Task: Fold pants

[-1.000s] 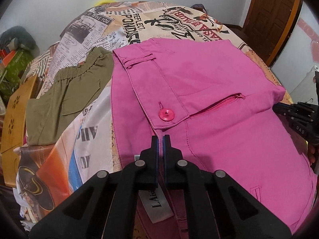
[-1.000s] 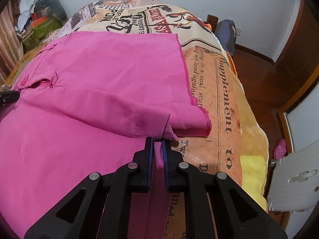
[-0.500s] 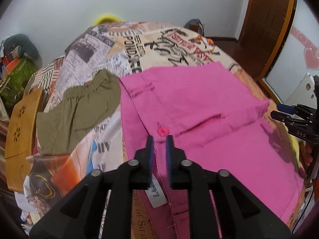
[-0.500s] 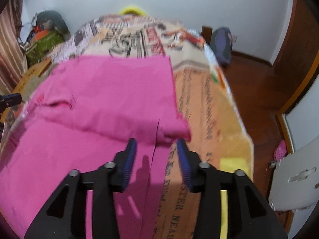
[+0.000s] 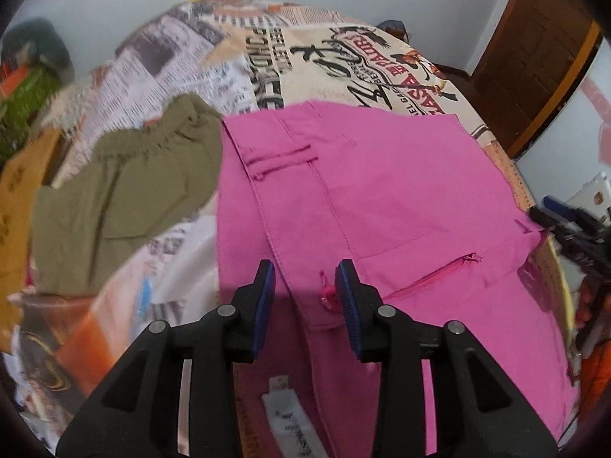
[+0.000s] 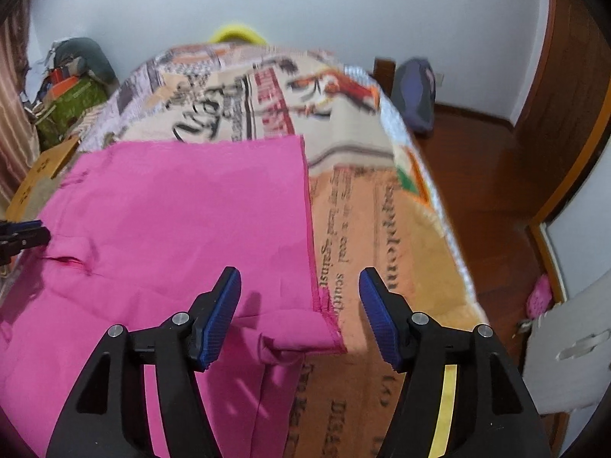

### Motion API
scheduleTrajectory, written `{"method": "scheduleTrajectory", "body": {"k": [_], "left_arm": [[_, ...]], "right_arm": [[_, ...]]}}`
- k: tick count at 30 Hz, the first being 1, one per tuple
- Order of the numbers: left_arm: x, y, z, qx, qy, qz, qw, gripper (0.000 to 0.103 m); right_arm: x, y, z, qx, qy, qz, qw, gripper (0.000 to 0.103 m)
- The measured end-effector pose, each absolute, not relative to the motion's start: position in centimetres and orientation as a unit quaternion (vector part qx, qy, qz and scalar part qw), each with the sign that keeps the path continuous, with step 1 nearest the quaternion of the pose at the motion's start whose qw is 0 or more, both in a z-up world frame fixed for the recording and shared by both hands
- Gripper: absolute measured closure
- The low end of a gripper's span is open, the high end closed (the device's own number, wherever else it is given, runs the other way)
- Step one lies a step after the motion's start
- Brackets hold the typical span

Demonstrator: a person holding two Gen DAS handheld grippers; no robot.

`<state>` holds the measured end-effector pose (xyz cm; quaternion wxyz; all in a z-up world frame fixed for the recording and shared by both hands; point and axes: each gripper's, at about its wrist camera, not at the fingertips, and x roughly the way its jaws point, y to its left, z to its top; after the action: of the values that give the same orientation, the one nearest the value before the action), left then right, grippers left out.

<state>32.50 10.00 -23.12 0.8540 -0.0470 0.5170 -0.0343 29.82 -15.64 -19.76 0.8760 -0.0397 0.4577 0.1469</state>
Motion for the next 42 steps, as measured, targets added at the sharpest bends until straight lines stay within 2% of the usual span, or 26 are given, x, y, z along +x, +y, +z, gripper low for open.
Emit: {"method": "scheduleTrajectory", "body": {"k": [4,6,7,8,10,11,14,23,27,29,31,33,36,38,42], "left_arm": [[32.7,9.8,-23.6,-0.053,0.511,-0.045,0.857,0.069],[32.8,9.5,-23.6,-0.043,0.508,-0.044,0.859,0.069],[32.9,9.3,-23.5,-0.041,0.506,-0.044,0.860,0.073],[32.9,9.3,-23.5,-0.041,0.505,-0.045,0.861,0.082],[33.3,9.3,-23.4,-0.031,0.506,-0.030,0.861,0.093],[33.5,9.4,-23.4,-0.035,0.506,-0.028,0.861,0.095],[33.5,10.0,-23.2,-0.045,0.501,-0.021,0.864,0.096],[32.9,10.4,-23.6,-0.009,0.495,0.012,0.869,0.096],[32.7,10.1,-23.1,0.007,0.501,0.004,0.866,0.095],[32.2,10.2,-22.3,0.010,0.497,-0.001,0.868,0.095],[31.7,10.3,-21.4,0.019,0.488,-0.003,0.873,0.094],[31.5,10.6,-20.5,0.024,0.481,-0.002,0.876,0.092],[31.8,11.7,-19.1,0.018,0.472,-0.004,0.882,0.081],[32.2,12.1,-18.5,0.018,0.465,-0.001,0.885,0.074],[34.0,13.3,-18.0,0.009,0.459,0.004,0.888,0.065]], "right_arm": [[31.2,-15.1,-22.5,-0.036,0.493,0.160,0.855,0.042],[31.3,-14.7,-22.7,-0.041,0.488,0.161,0.857,0.047],[31.3,-14.2,-22.6,-0.055,0.483,0.164,0.859,0.058],[31.2,-14.0,-22.5,-0.060,0.481,0.164,0.859,0.069],[31.2,-13.5,-22.4,-0.079,0.477,0.156,0.861,0.082],[31.3,-13.3,-22.4,-0.090,0.475,0.156,0.861,0.087],[31.2,-13.3,-22.6,-0.099,0.474,0.156,0.861,0.090],[31.1,-12.8,-22.8,-0.128,0.473,0.145,0.860,0.091],[31.1,-12.9,-22.3,-0.124,0.483,0.148,0.854,0.087],[31.0,-13.2,-21.8,-0.115,0.488,0.152,0.852,0.079],[30.8,-13.5,-21.1,-0.104,0.485,0.160,0.854,0.075],[30.7,-13.9,-20.1,-0.090,0.480,0.168,0.856,0.072],[30.7,-14.1,-18.5,-0.080,0.463,0.171,0.866,0.067],[30.8,-14.0,-17.7,-0.081,0.450,0.173,0.872,0.057],[32.0,-13.3,-16.4,-0.092,0.423,0.174,0.885,0.056]]}}
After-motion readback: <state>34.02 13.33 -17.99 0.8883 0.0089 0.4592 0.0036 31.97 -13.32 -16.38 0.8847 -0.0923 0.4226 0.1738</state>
